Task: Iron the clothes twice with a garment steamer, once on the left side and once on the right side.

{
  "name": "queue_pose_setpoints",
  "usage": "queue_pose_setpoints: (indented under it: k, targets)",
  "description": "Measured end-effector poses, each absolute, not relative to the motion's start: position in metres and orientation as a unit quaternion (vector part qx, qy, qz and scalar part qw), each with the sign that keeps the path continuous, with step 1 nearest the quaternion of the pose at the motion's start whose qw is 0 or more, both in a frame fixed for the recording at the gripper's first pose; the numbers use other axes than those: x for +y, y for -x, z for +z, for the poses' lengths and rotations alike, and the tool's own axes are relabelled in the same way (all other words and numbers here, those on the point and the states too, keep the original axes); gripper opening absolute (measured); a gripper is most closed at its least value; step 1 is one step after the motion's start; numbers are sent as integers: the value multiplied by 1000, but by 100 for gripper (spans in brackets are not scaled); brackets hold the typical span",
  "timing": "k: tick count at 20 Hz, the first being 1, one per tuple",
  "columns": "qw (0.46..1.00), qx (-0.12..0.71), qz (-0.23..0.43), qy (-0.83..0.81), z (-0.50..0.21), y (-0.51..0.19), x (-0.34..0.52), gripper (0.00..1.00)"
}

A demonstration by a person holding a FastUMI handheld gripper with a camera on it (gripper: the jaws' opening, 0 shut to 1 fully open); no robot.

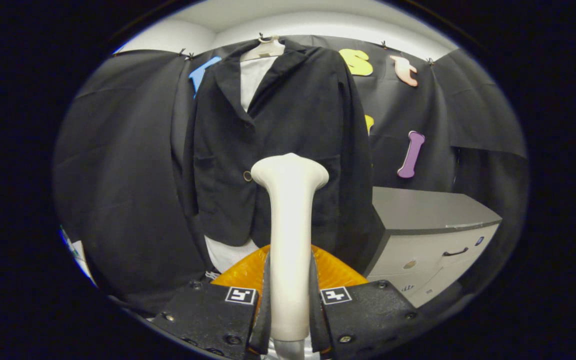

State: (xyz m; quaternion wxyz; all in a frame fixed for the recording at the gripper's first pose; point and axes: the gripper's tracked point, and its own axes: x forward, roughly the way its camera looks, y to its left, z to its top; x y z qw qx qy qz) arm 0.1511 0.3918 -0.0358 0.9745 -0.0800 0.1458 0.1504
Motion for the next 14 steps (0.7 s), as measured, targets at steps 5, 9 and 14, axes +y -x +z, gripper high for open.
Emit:
queue_pose_setpoints:
  k: [5,9,14]
  targets:
    - [969,174,143,97,-75,-133,373,34]
    - [964,195,140,113,-100,-123,359,34]
    - [956,226,138,123,-129,-118,351,34]
